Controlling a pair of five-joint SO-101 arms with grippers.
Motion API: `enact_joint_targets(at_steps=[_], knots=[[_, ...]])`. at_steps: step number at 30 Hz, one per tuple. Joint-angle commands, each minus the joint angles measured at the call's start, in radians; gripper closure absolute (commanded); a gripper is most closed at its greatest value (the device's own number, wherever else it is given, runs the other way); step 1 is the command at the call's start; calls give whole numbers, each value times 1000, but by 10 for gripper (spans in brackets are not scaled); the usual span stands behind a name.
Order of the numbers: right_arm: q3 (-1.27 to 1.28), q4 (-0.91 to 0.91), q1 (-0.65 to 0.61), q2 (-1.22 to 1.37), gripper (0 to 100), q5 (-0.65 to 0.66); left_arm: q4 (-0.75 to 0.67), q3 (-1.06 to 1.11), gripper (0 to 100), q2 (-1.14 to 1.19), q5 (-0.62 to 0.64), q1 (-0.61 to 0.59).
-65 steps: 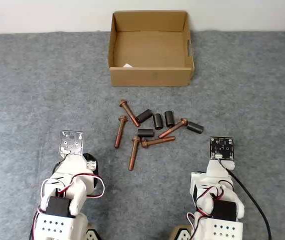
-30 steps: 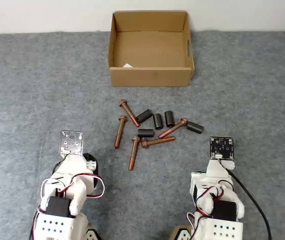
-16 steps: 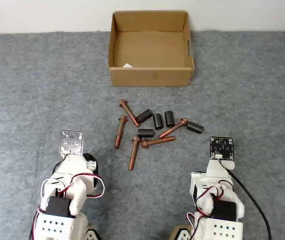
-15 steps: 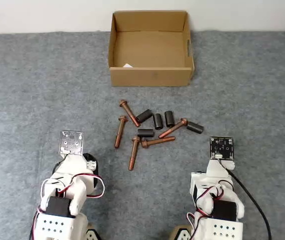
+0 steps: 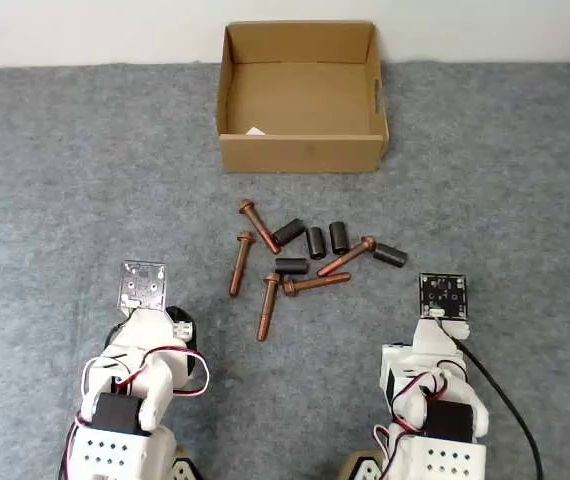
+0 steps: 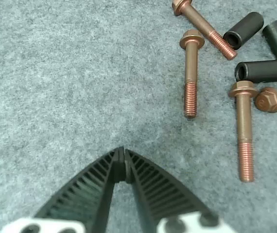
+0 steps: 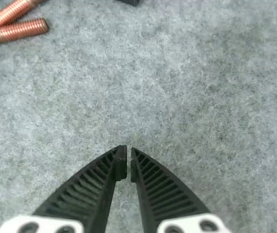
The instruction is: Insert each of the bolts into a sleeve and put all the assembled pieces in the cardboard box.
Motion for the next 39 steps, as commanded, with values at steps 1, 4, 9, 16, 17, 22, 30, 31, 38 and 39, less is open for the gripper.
enact_joint_targets(at_steps=[1, 4, 9, 16, 17, 22, 30, 31, 38, 39], knots=[[-9, -33, 16, -10, 991, 94, -29, -5, 994, -9, -9, -6], [-104, -38, 64, 1, 991, 100, -29, -5, 994, -9, -9, -6], [-292, -38, 62, 16, 991, 104, -29, -5, 994, -9, -9, -6], [-551, -47, 36, 377, 991, 189, -29, -5, 994, -9, -9, -6], [-594, -47, 36, 455, 990, 221, -29, -5, 994, -9, -9, -6], [-815, -39, 42, 837, 987, 450, -29, -5, 994, -9, -9, -6], [-1103, -36, 13, 1242, 920, 646, -29, -5, 994, -9, -9, -6], [-1131, -36, 13, 1282, 920, 647, -29, -5, 994, -9, -9, -6], [-1287, -35, -51, 1577, 898, 697, -29, -5, 994, -9, -9, -6], [-1307, -35, -64, 1618, 878, 698, -29, -5, 994, -9, -9, -6]])
